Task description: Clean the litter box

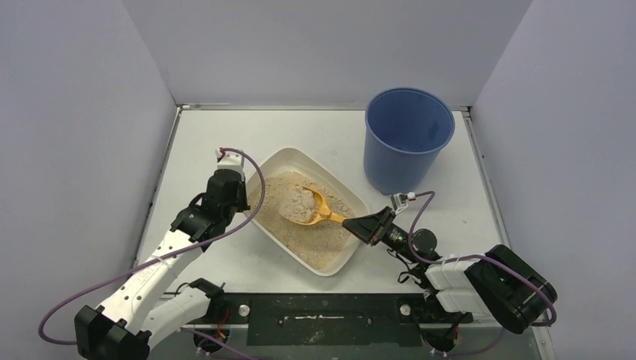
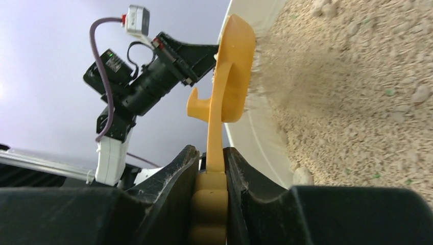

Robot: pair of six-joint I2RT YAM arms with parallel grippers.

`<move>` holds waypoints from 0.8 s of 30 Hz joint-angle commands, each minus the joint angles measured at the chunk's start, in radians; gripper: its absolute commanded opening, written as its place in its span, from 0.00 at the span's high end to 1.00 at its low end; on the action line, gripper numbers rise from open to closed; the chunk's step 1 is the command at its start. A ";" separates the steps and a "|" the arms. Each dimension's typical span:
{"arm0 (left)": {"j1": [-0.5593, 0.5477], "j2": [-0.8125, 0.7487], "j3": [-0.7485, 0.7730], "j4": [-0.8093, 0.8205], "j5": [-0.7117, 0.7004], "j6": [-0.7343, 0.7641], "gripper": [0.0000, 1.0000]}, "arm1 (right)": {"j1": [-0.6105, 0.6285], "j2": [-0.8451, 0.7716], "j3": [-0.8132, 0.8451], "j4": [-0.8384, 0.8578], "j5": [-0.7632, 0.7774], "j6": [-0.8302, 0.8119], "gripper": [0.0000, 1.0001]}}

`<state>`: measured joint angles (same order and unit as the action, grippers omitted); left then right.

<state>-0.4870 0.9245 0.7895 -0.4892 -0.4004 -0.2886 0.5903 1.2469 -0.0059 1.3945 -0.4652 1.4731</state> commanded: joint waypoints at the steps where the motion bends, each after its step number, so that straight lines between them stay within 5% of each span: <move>1: 0.004 -0.004 0.020 0.083 0.000 -0.023 1.00 | -0.021 -0.082 0.001 0.086 0.003 -0.005 1.00; 14: 0.005 0.002 0.020 0.071 0.003 -0.038 1.00 | -0.008 -0.188 0.021 -0.078 0.036 -0.027 1.00; 24: 0.007 0.010 0.022 0.075 0.015 -0.035 1.00 | -0.013 -0.006 -0.021 0.207 0.031 0.108 1.00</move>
<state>-0.4828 0.9413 0.7895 -0.4969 -0.3889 -0.3115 0.5488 1.1965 -0.0067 1.3716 -0.4427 1.5314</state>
